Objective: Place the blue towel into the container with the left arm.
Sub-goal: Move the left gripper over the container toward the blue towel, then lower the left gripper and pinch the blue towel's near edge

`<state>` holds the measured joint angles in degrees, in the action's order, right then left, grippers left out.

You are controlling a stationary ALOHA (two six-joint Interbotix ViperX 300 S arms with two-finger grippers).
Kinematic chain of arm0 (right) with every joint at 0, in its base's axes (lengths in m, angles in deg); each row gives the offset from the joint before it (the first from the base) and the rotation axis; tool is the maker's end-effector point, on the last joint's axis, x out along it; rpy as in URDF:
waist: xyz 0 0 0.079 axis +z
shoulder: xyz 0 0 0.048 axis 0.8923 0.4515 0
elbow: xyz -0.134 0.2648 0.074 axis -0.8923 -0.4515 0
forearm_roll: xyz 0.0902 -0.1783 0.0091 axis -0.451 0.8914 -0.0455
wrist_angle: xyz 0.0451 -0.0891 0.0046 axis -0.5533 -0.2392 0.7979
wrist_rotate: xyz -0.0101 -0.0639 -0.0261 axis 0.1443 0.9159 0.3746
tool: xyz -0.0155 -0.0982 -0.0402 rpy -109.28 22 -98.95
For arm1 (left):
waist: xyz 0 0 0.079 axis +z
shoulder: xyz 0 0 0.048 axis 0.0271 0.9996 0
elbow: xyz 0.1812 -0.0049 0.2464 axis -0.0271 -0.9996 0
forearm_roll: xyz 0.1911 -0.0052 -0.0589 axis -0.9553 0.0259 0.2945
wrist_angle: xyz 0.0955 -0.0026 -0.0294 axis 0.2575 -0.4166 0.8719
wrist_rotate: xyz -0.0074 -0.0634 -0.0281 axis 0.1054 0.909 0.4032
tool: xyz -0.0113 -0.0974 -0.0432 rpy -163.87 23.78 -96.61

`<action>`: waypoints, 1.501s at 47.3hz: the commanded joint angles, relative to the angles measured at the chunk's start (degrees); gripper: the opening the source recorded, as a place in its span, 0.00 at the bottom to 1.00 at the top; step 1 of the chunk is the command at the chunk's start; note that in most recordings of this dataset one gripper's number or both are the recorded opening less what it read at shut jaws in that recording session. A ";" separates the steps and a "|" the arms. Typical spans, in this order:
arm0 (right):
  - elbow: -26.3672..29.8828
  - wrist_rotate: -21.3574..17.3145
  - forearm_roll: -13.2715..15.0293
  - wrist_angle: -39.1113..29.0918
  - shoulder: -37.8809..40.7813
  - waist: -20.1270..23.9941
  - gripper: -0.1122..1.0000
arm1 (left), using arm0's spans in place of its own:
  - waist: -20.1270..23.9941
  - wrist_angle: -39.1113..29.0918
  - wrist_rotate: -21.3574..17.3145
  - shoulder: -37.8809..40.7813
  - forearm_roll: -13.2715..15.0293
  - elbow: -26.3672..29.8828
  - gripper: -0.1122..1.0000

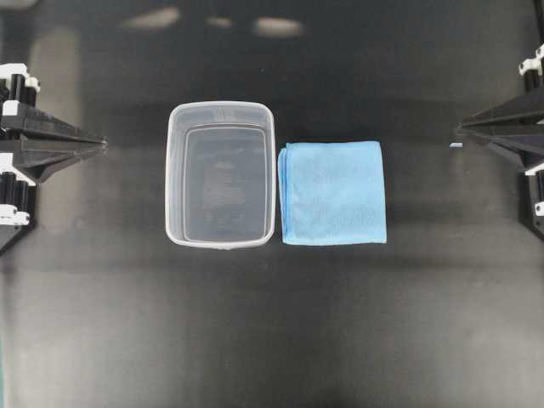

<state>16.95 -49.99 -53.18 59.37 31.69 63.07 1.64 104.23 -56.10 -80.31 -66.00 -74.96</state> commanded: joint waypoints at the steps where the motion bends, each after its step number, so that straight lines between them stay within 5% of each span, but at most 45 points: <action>1: 0.62 0.00 -0.26 0.35 0.62 0.18 0.11 | -0.88 -4.92 2.37 3.69 -2.20 5.89 0.15; 12: 0.18 -1.58 -0.44 -0.44 0.53 0.35 0.09 | -1.14 -23.20 5.80 15.73 -2.29 18.98 0.10; 25: -0.79 -5.71 -0.44 -5.89 0.18 0.35 0.11 | -1.41 -33.66 5.54 32.08 -2.29 32.61 0.10; 30: -0.88 -5.71 -0.44 -8.61 0.18 0.35 0.29 | -1.14 -39.02 5.27 39.46 -2.29 39.64 0.10; 38: -0.88 -5.71 -0.35 -10.28 0.18 0.26 0.71 | -0.97 -48.69 5.27 49.04 -2.37 49.75 0.10; 42: -0.88 -5.71 -0.44 -10.63 -0.09 -0.09 0.83 | -0.97 -51.77 5.19 53.96 -2.37 54.32 0.11; 46: -0.88 -5.71 -0.44 -10.46 -0.35 -0.26 0.81 | -0.79 -52.29 4.66 57.83 -2.29 57.30 0.21; 54: -0.79 -5.80 -0.44 -10.11 -1.41 0.26 0.80 | -0.62 -52.29 2.90 67.32 -2.37 63.19 0.68; 59: -0.79 -5.80 -0.44 -10.11 -2.29 0.26 0.80 | -0.62 -52.12 1.14 73.30 -2.37 66.45 0.89; 71: -0.79 -5.98 -0.44 -10.11 -3.52 0.26 0.80 | -0.88 -51.86 -2.20 84.02 -2.37 71.63 0.91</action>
<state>15.54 -55.79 -53.45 48.73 28.08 63.25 0.94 51.93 -57.94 1.78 -68.11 -5.00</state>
